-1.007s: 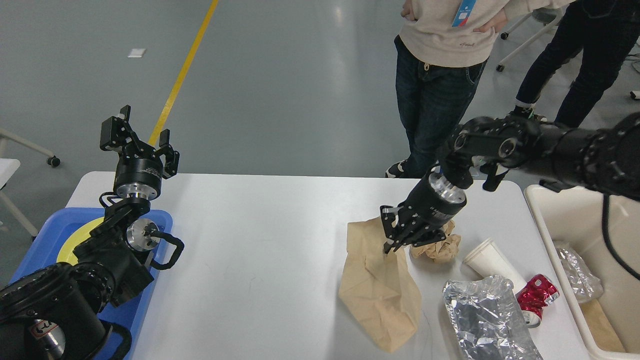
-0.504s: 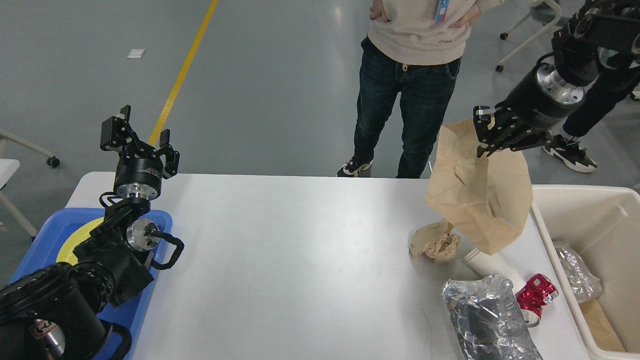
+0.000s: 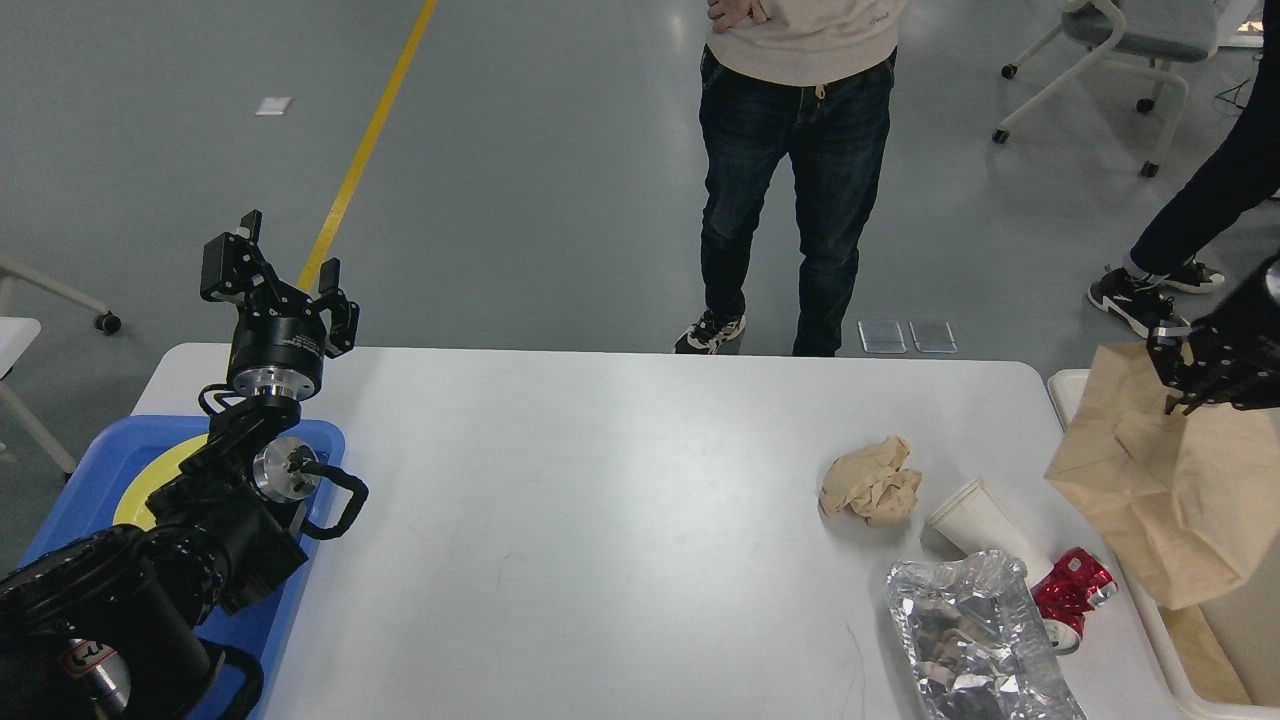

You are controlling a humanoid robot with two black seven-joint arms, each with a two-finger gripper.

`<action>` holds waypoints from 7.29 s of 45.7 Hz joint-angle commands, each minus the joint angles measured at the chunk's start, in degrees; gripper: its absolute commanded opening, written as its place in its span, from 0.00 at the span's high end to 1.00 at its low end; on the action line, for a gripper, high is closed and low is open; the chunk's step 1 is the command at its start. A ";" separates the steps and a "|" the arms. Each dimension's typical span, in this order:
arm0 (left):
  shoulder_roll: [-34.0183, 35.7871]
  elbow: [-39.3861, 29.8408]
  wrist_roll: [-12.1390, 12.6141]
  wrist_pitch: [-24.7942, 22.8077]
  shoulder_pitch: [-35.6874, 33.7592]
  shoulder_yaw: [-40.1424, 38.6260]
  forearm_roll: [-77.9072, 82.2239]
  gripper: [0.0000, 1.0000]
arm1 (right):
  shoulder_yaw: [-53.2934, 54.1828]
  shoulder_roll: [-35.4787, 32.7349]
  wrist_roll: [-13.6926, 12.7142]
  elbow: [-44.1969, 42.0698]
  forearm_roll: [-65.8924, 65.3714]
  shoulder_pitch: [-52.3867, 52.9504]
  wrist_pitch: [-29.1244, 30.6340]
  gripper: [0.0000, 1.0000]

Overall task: Tidy desktop
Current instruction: 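Lift the paper bag and drop it into the white bin, then bring the right gripper back down onto the crumpled paper, then grasp the crumpled paper, lift it and drop it into the bin, then move the right gripper down onto the crumpled foil wrapper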

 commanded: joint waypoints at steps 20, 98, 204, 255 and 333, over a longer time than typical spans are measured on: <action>0.00 0.00 0.00 0.00 0.00 0.00 0.01 0.04 | 1.43 -4.23 0.01 -5.77 -0.02 -19.15 -29.33 0.00; 0.00 0.00 0.00 0.00 0.00 0.00 0.01 0.04 | 13.74 17.04 0.01 26.49 -10.39 15.32 -23.08 0.00; 0.00 0.00 0.00 0.00 0.09 0.00 0.01 0.04 | 26.48 0.44 -0.17 32.73 -9.43 19.42 -21.35 1.00; 0.00 0.00 0.00 0.00 0.09 0.00 0.01 0.04 | 29.21 -1.77 0.54 -14.20 -9.34 -43.32 -47.18 0.08; 0.00 0.00 0.00 0.00 0.00 0.00 0.01 0.04 | 5.03 21.26 0.54 47.50 -10.57 29.10 -19.23 0.00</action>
